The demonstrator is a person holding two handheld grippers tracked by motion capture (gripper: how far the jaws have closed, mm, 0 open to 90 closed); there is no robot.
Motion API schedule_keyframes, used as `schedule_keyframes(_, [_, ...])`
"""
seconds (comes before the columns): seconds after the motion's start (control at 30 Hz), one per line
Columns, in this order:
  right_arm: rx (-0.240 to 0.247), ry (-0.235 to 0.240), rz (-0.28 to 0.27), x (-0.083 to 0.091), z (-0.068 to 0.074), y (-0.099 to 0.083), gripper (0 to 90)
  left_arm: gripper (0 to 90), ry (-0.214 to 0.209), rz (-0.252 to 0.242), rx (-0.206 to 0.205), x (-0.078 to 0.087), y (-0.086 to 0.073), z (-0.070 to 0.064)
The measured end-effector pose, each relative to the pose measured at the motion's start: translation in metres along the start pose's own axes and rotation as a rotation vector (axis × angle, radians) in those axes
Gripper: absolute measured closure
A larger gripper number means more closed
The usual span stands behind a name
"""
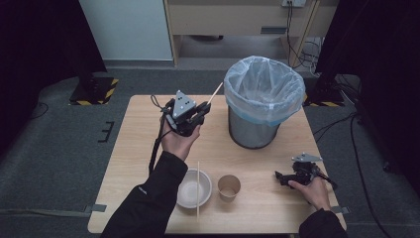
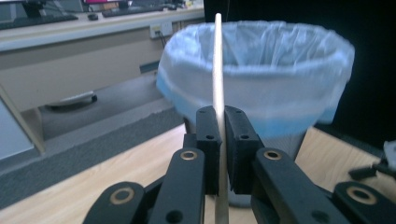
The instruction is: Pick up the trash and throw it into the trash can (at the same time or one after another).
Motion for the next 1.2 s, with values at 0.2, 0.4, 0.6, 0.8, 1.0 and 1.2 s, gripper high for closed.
schedule_keyframes(0.2, [-0.006,-0.001,0.000,0.000,0.000,0.000,0.8,85.1,-0.008,-0.022,-0.005,-0.015,0.015,-0.003])
schedule_keyframes(0.4, [0.001,-0.001,-0.002,0.000,0.000,0.000,0.8,85.0,-0.011,-0.075,-0.001,-0.037,0.038,-0.003])
schedule_keyframes(0.6, [0.001,-0.001,-0.002,0.000,0.000,0.000,0.8,85.0,-0.009,-0.111,-0.002,-0.058,0.054,-0.005])
schedule_keyframes(0.8, [0.000,0.000,-0.001,0.000,0.000,0.000,0.8,85.0,-0.010,-0.117,0.007,-0.080,0.063,-0.009])
schedule_keyframes(1.0, [-0.003,0.000,-0.001,0.000,0.000,0.000,0.8,84.9,-0.005,-0.129,0.007,-0.094,0.068,-0.012])
schedule_keyframes(1.2, [-0.003,0.000,-0.001,0.000,0.000,0.000,0.8,84.9,-0.009,-0.134,0.019,-0.110,0.072,-0.015])
Point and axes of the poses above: each handheld gripper's, and its own axes: x roughly backward along the jaws, y roughly out of its top, z roughly to its left, the point moved 3 cm from there along -x, roughly forward along the jaws, and after that the axes turned 15 degrees about -z, right-handed, at the moved point
